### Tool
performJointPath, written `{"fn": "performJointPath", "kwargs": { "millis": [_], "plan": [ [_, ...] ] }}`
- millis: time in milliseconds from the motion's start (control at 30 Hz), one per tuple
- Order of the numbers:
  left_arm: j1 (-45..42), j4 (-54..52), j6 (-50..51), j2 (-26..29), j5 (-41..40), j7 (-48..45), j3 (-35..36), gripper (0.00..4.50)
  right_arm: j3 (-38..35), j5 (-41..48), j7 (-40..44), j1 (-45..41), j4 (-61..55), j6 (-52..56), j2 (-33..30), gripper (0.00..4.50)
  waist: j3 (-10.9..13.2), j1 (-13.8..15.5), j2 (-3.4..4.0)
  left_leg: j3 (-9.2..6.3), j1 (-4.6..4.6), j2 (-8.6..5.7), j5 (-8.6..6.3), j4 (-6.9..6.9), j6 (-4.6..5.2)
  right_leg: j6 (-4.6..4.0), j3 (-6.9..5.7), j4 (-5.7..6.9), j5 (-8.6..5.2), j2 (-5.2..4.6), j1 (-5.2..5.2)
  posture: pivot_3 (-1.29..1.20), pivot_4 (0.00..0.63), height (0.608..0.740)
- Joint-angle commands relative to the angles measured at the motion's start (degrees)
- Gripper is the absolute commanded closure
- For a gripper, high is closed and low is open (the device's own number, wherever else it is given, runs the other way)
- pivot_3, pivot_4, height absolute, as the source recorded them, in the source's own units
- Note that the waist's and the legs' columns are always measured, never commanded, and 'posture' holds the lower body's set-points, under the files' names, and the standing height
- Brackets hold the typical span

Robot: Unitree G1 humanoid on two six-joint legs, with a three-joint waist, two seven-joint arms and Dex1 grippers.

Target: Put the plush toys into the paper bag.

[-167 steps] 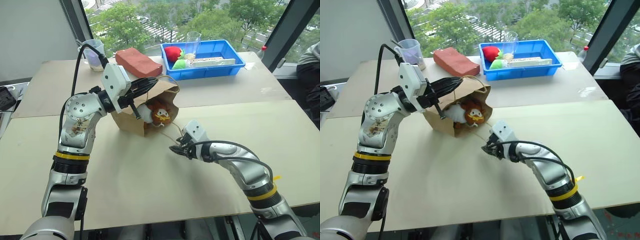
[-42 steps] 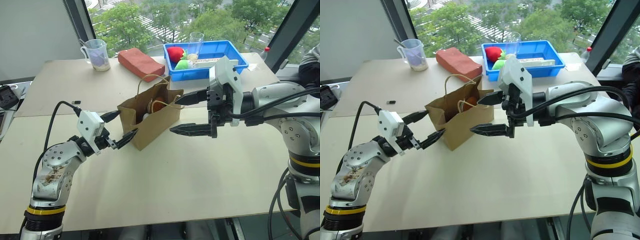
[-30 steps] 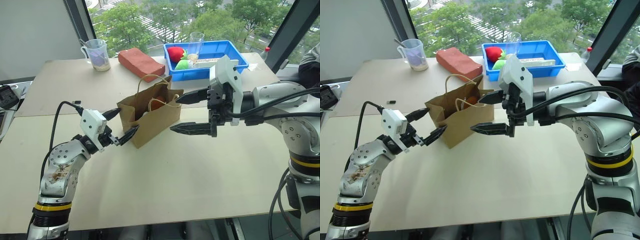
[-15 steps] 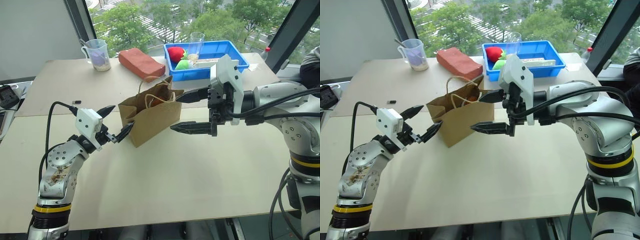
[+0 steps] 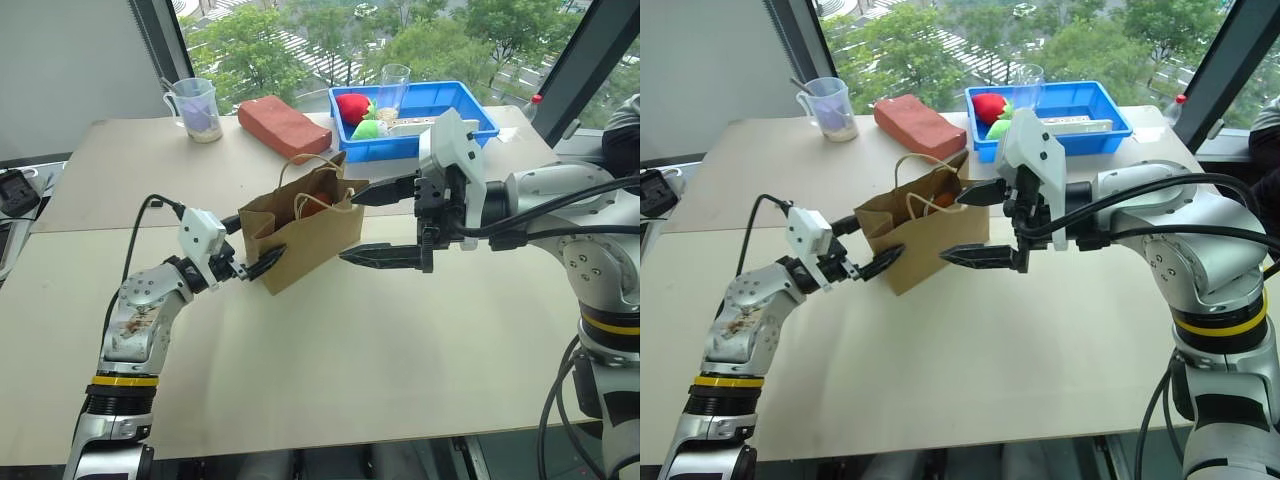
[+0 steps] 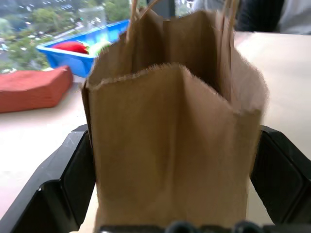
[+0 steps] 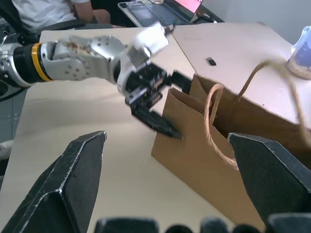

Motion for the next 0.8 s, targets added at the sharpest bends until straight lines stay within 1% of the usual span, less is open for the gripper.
{"fn": "performJointPath", "kwargs": {
  "millis": [33, 100, 167, 200, 267, 333, 367, 467, 567, 667, 800],
  "plan": [
    [-2.55, 3.78, -4.25, -1.44, 1.50, -1.10, -1.07, 0.25, -0.97, 0.52, -0.65, -2.21, -1.91, -0.35, 0.27, 0.01, 0.00, 0.03, 0.00, 0.00, 0.00, -0.01, 0.00, 0.01, 0.00, 0.00, 0.00, 0.00, 0.00, 0.00, 0.00, 0.00, 0.150, 0.740],
    [-3.44, 5.08, -4.97, -2.30, 1.37, -1.28, -1.12, 0.83, -1.01, 0.63, -1.03, -2.66, -2.08, -0.11, 0.43, 0.00, 0.00, 0.05, -0.01, 0.00, -0.01, -0.01, 0.00, 0.03, 0.00, 0.00, 0.00, 0.00, 0.00, -0.01, 0.02, 0.00, 0.150, 0.740],
    [-3.93, 5.76, -5.31, -2.55, 1.31, -1.58, -1.04, 1.71, -1.14, 0.90, -1.40, -3.09, -2.22, 0.22, 0.58, 0.00, 0.00, 0.03, -0.01, 0.00, -0.03, -0.01, 0.00, 0.04, 0.00, 0.00, 0.00, 0.00, 0.00, -0.01, 0.01, 0.00, 0.150, 0.740],
    [-4.09, 6.02, -5.45, -2.58, 1.32, -1.71, -0.99, 2.22, -1.19, 1.01, -1.54, -3.26, -2.26, 0.34, 0.63, 0.00, 0.00, 0.00, -0.01, 0.00, -0.02, -0.01, 0.00, 0.04, 0.00, 0.00, 0.00, 0.00, 0.00, -0.01, 0.00, 0.00, 0.150, 0.740],
    [-4.29, 6.39, -5.63, -2.59, 1.31, -1.95, -0.92, 3.06, -1.26, 1.13, -1.81, -3.49, -2.26, 0.45, 0.75, 0.00, 0.00, -0.07, -0.01, 0.00, -0.02, 0.00, 0.00, 0.04, 0.00, 0.00, 0.00, 0.01, 0.00, -0.01, 0.00, 0.00, 0.150, 0.740],
    [-4.28, 6.54, -5.71, -2.56, 1.23, -2.27, -0.88, 4.04, -1.29, 1.17, -2.02, -3.54, -2.29, 0.44, 0.80, 0.00, 0.00, -0.10, -0.01, 0.00, -0.03, 0.00, 0.00, 0.04, 0.00, 0.00, 0.00, 0.01, 0.00, -0.01, 0.00, 0.00, 0.150, 0.740],
    [-4.37, 6.71, -5.76, -2.56, 1.21, -2.38, -0.86, 4.44, -1.24, 1.13, -2.08, -3.61, -2.19, 0.40, 0.84, 0.00, 0.00, -0.09, -0.01, 0.00, -0.02, 0.00, 0.00, 0.04, 0.00, 0.00, 0.00, 0.01, 0.00, -0.01, 0.00, 0.00, 0.150, 0.740],
    [-4.64, 6.58, -5.59, -2.77, 1.02, -2.32, -0.84, 4.44, -1.27, 1.06, -2.33, -3.78, -1.99, 0.25, 0.87, 0.00, 0.00, -0.05, -0.01, 0.00, -0.02, 0.00, 0.00, 0.04, 0.00, 0.00, 0.00, 0.01, 0.00, -0.01, 0.00, 0.00, 0.150, 0.740],
    [-5.74, 4.82, -2.56, -2.54, -0.32, -2.50, -0.84, 4.44, -2.55, 1.30, -1.51, -5.93, 0.14, 0.64, -0.33, 0.00, 0.00, -0.06, 0.00, 0.00, -0.04, -0.01, 0.00, 0.05, 0.00, 0.00, 0.00, 0.01, 0.00, -0.01, 0.00, 0.00, 0.150, 0.740],
    [-7.29, 2.36, 0.33, -1.39, -2.40, -6.85, -2.07, 4.44, -3.35, 1.45, 2.22, -9.90, 3.80, 1.05, -3.83, 0.00, 0.00, -0.01, 0.00, -0.01, -0.08, -0.02, 0.00, 0.12, 0.00, 0.00, 0.00, 0.01, 0.00, -0.02, -0.01, 0.00, 0.150, 0.740],
    [-9.53, 0.07, 2.84, 0.38, -4.65, -15.60, -5.05, 4.44, -3.48, 3.20, 8.58, -14.68, 8.01, 2.97, -9.02, 0.00, 0.00, 0.22, 0.00, -0.01, -0.08, -0.01, -0.02, 0.04, 0.04, 0.00, -0.04, -0.02, 0.00, -0.01, 0.00, 0.00, 0.150, 0.740]
  ]
}}
